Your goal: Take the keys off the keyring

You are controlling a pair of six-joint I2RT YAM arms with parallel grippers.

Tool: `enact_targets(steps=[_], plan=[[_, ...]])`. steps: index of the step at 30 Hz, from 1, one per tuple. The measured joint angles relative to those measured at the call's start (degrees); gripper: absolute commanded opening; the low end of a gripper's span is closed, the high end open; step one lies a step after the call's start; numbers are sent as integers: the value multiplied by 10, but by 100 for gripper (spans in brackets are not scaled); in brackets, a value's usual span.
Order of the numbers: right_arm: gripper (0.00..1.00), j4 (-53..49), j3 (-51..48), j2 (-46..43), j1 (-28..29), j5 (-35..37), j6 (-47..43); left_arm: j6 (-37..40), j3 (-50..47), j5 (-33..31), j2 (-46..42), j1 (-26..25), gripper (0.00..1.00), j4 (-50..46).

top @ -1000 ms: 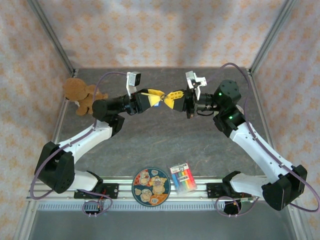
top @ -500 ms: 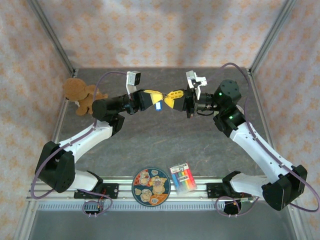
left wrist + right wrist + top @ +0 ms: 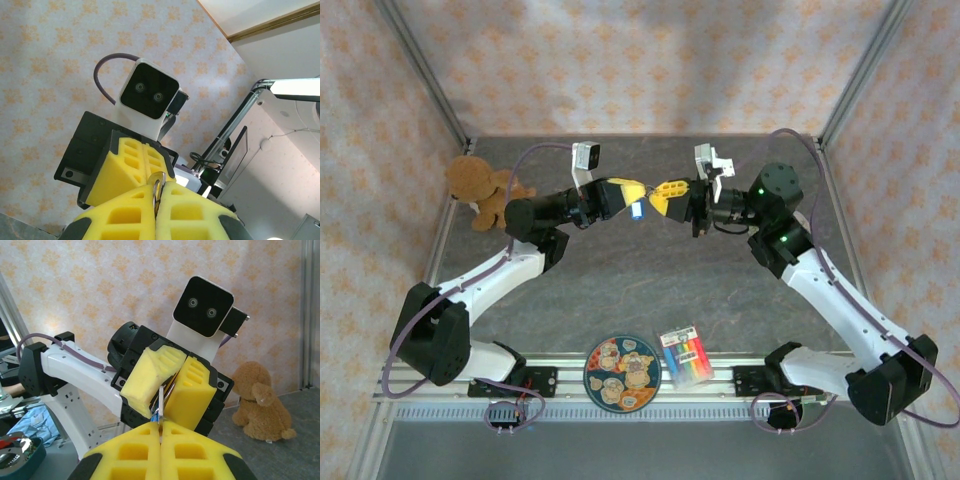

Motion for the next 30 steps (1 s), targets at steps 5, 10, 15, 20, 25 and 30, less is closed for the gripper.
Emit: enact_targets(steps=[5,10,15,20,25,30], plan=[[0,-9,-11,-15,16,40,-42,7,-3,-5,-1,0,0,-1],[0,-18,-20,-30,38,99,-89,9,-3,-15,-1,0,0,1],[0,1,-49,-49,61,154,-125,9,-4,-16,-1,1,0,1],[0,35,-77,-59,75,188,-147,9,-7,-16,-2,1,0,0],[0,33,-88,-72,99,234,-194,9,-11,-16,-4,1,0,1],[0,19,-87,-82,134,284,-256,9,-15,-16,-16,1,0,4]])
